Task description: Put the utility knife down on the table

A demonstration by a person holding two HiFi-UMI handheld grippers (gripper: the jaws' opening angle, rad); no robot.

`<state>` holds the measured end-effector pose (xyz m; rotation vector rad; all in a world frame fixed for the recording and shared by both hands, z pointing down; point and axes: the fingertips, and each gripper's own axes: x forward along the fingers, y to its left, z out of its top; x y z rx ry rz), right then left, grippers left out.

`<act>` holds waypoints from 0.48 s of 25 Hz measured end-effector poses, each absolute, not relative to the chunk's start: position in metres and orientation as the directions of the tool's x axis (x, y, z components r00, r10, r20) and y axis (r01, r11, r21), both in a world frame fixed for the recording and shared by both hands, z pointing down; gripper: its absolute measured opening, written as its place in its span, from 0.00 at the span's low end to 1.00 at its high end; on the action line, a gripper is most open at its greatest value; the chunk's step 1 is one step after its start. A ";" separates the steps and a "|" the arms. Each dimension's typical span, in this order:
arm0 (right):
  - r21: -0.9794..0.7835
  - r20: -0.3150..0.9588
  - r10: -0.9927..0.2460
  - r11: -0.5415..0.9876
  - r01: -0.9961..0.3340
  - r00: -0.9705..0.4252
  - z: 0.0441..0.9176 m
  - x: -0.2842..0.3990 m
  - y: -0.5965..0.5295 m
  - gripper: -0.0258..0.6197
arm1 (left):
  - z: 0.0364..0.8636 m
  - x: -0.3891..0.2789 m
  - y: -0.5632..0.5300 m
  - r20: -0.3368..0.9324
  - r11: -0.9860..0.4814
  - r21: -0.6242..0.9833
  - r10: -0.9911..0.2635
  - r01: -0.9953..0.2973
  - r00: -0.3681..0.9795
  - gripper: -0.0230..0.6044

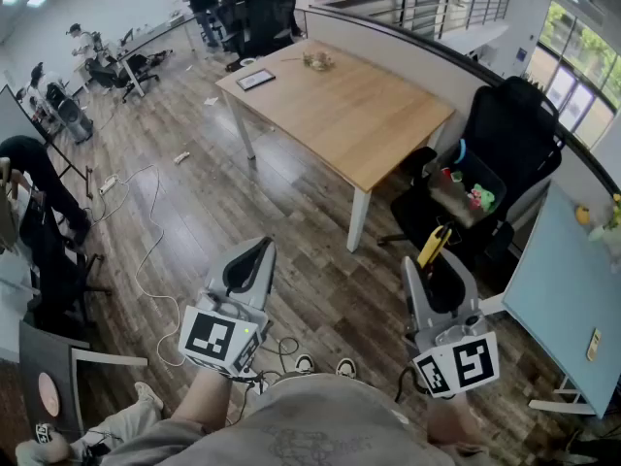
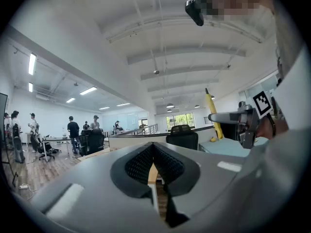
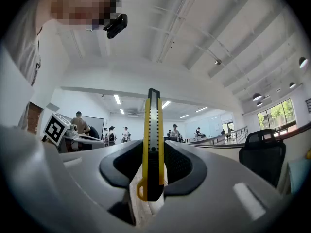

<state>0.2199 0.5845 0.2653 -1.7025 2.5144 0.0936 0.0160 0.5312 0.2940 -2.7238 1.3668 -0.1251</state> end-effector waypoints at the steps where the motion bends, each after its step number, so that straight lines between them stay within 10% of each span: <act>1: -0.007 -0.121 -0.923 0.370 -0.929 -0.366 0.266 0.220 0.585 0.25 | 0.294 0.016 0.531 0.033 -0.596 -0.121 -0.801 -0.793 0.597 0.03; 12: -0.051 -0.141 -0.910 0.399 -0.915 -0.389 0.267 0.228 0.589 0.25 | 0.294 0.024 0.531 0.033 -0.567 -0.130 -0.822 -0.813 0.568 0.03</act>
